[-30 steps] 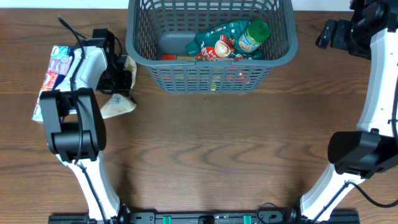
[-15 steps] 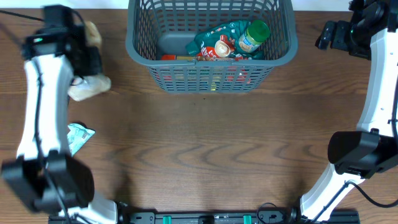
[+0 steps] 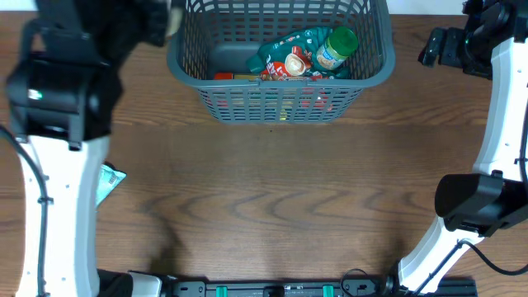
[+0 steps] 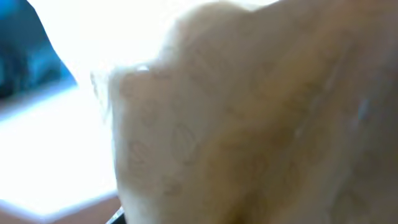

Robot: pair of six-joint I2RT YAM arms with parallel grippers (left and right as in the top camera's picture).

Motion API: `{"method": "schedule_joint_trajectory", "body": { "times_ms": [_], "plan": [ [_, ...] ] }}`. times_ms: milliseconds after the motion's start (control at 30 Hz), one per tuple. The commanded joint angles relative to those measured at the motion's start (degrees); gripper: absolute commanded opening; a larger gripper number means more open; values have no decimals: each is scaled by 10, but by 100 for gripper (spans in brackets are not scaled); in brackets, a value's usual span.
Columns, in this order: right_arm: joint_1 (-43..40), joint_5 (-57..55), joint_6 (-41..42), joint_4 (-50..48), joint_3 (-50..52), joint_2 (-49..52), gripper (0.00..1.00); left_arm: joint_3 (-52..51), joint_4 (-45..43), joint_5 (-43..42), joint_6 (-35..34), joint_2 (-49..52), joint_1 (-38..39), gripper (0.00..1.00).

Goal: Pack container
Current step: 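Lift the beige pouch and carry it into the basket with left gripper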

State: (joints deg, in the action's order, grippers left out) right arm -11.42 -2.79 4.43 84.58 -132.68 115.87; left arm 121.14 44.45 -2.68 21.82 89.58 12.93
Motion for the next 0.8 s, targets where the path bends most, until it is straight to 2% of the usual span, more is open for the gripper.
{"method": "schedule_joint_trajectory", "body": {
  "times_ms": [0, 67, 133, 333, 667, 767],
  "plan": [
    [-2, -3, -9, 5, 2, 4, 99, 7, -36, 3, 166, 31, 42, 5],
    [-2, -3, -9, 8, 2, 4, 99, 7, -61, 3, 240, 60, 60, 6],
    [-2, -3, -9, 10, 2, 4, 99, 7, -80, 3, 280, 91, 69, 6],
    [-1, 2, -9, 12, 2, 4, 99, 7, -113, -21, 281, 191, 70, 6],
    [-1, 2, -20, 20, 2, 4, 99, 7, -89, -33, 281, 313, 70, 6],
    [-1, 3, -20, 20, 2, 4, 99, 7, -85, -33, 281, 320, 70, 27]
  ]
}}
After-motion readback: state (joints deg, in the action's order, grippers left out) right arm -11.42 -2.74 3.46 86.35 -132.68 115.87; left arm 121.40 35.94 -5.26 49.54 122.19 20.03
